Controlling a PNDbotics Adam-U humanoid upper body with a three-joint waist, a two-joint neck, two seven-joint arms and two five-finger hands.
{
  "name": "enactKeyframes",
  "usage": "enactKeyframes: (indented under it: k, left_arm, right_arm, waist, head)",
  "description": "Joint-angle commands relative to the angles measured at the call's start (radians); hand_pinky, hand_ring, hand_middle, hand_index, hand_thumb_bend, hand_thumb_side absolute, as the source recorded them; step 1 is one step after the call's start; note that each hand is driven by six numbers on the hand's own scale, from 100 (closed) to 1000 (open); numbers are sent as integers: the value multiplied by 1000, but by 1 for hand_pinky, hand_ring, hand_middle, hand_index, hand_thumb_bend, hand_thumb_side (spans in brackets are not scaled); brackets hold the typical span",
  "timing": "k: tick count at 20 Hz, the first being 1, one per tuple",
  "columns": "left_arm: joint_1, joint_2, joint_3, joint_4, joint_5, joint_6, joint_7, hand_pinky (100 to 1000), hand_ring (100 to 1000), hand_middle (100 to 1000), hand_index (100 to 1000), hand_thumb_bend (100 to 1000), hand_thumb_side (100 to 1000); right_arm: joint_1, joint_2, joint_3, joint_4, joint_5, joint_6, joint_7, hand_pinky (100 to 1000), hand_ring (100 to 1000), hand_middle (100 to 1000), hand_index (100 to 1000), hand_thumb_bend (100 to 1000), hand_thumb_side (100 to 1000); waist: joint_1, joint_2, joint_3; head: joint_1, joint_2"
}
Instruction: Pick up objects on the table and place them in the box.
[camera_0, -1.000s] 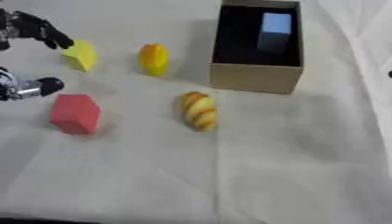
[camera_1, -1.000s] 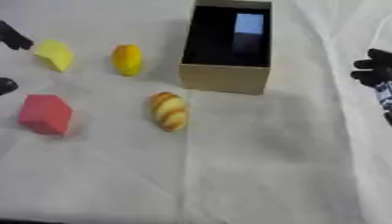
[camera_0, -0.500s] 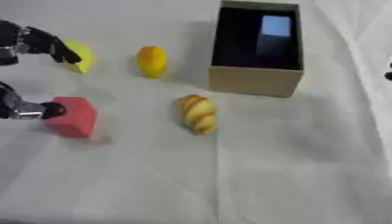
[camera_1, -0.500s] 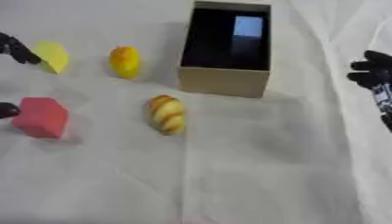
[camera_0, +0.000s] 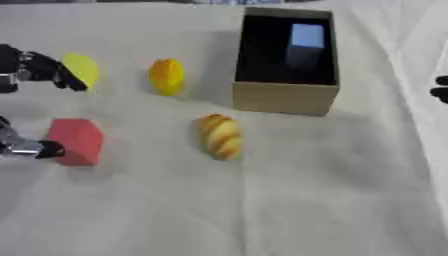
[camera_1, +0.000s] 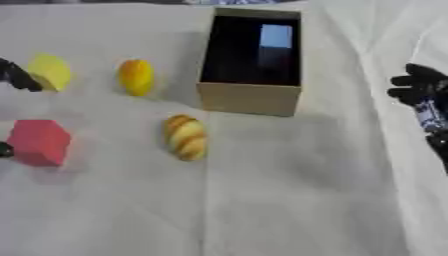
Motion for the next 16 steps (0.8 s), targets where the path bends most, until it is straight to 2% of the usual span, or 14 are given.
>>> enactKeyframes:
  k: [1, 9, 16]
  left_arm:
    - [-7, 41, -4, 27, -48, 18, 11, 848, 817, 799, 915, 574, 605]
    - [-44, 6, -51, 132, -56, 36, 3, 840, 808, 778, 904, 585, 615]
    - [-88, -28, -87, 207, -54, 29, -28, 838, 805, 776, 891, 626, 569]
  right_arm:
    - [-9, -15, -4, -21, 5, 1, 2, 888, 791, 772, 900, 100, 747]
    - [-8, -11, -4, -21, 5, 6, 6, 888, 791, 772, 899, 100, 754]
    - [-9, -8, -4, -21, 5, 8, 7, 888, 791, 771, 899, 100, 756]
  waist:
    - [2, -18, -2]
    - [2, -16, -10]
    - [1, -11, -14]
  head:
    - [-1, -16]
    - [7, -19]
    - [13, -20]
